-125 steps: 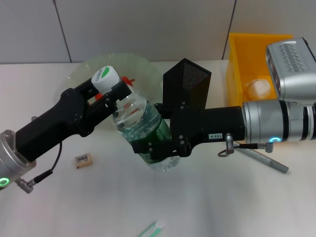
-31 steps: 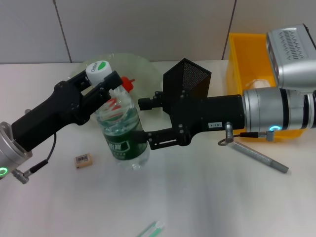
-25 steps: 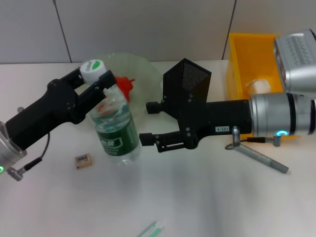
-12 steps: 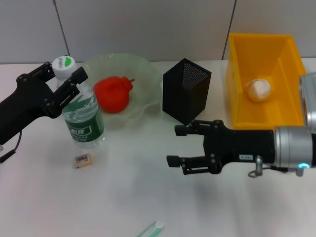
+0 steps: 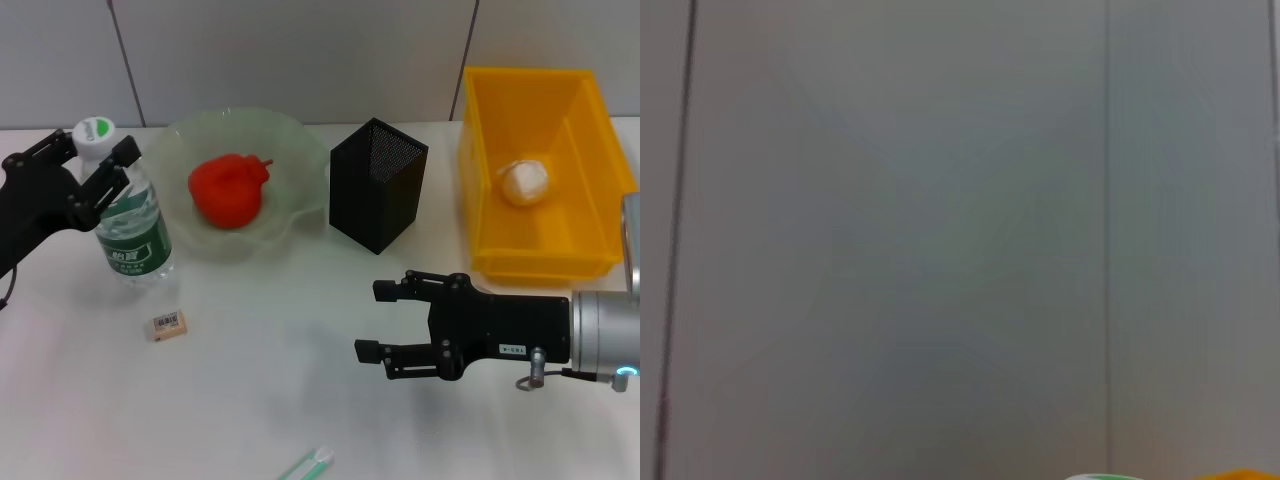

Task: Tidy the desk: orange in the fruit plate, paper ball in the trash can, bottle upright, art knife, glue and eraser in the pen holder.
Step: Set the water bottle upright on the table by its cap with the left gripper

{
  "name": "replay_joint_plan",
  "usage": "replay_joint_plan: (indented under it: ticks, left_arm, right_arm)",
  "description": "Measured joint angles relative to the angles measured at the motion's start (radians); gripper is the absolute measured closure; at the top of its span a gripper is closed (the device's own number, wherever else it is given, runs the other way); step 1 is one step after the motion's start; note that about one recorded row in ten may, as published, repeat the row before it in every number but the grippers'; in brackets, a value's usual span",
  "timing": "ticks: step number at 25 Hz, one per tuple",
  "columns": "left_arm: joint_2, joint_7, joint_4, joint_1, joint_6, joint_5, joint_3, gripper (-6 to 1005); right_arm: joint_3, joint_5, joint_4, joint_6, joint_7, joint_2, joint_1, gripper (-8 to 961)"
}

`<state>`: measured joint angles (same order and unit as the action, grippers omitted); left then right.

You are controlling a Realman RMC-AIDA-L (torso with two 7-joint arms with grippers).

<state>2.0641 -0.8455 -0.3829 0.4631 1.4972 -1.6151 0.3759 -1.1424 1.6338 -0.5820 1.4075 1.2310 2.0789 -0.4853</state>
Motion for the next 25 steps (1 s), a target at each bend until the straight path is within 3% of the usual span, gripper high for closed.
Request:
replay_joint_plan:
  ticks: [25]
  left_arm:
    - [0.004, 0.056, 0.055, 0.003, -0.139, 0.031, -0.006, 558]
  right_arm:
    - [0.012, -0.002, 0.005, -0.002, -0.002, 0.000, -0.001, 130]
